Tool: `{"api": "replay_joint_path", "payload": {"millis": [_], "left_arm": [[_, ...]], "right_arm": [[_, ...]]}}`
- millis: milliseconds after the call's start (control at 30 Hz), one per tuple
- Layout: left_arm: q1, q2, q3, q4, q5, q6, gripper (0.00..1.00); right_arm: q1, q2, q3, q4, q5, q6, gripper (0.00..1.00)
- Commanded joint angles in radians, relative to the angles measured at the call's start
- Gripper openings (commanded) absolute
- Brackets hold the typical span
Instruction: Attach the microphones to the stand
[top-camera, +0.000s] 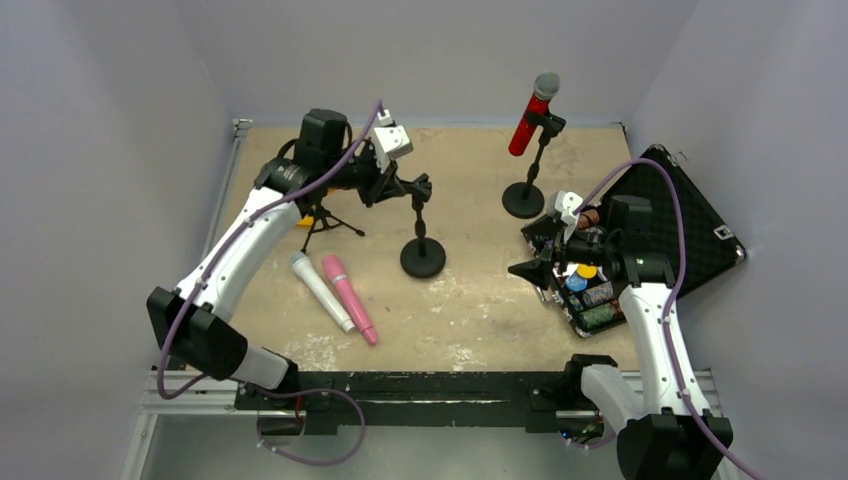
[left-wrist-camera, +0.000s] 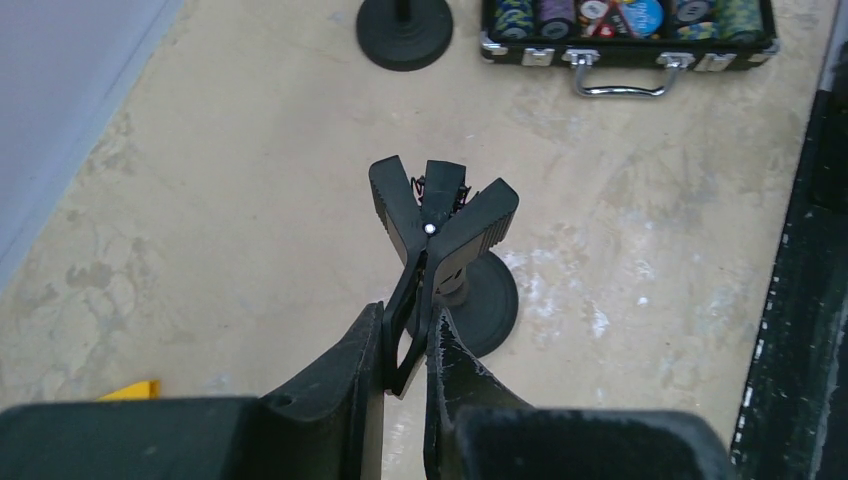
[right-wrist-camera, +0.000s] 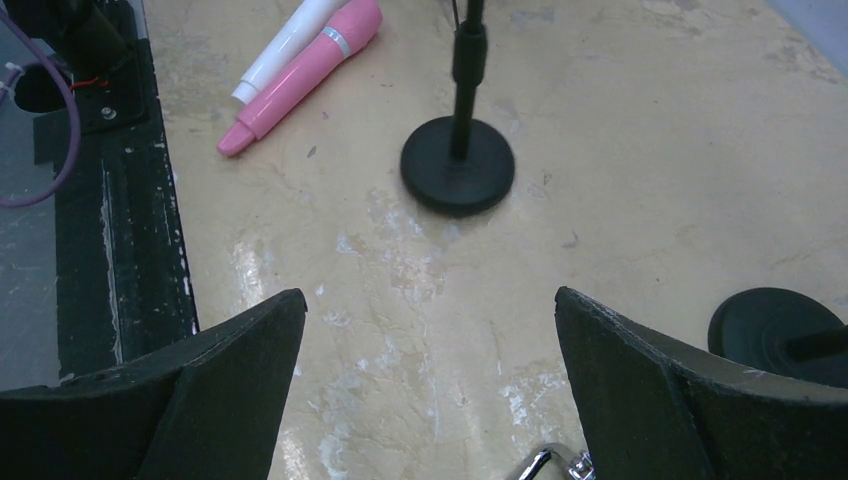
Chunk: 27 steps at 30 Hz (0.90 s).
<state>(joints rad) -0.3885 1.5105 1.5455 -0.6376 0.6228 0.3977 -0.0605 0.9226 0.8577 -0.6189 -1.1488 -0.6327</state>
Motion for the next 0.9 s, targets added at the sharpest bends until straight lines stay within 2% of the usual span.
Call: {"api": "replay_joint_path", "payload": {"millis": [0,333,467,733,800,867], "left_arm": [[-0.081,-0.140,-0.094,0.185,-0.033,-0.077,0.00],[-0.324,-0.179,-0.184,0.207,-0.243,-0.130,0.00],[-0.359,-0.197,-0.221,0.221,-0.289,-0.153,0.00],[-0.363,-0.208,-0.248,0.222,-0.293,-0.202,0.01],[-0.364,-0.213,-0.249,0.214,-0.297,-0.217,0.10],[-0.363,-0.223,-0.251,0.209,-0.307,-0.237,0.28]], "right_arm": [[-0.005,-0.009,0.006,-0.005,-0.039,-0.015,0.99],[-0.005,-0.039,-0.004,-0.004,-0.035,-0.021,0.99],[-0.005,-0.033,-0.002,-0.006,-0.037,-0.023,0.99],[-0.004,-0.032,-0.002,-0.008,-0.034,-0.029,0.99],[-0.005,-0.031,-0.002,-0.010,-0.034,-0.030,0.99],[-0.005,-0.031,-0.002,-0.010,-0.034,-0.031,0.99]]}}
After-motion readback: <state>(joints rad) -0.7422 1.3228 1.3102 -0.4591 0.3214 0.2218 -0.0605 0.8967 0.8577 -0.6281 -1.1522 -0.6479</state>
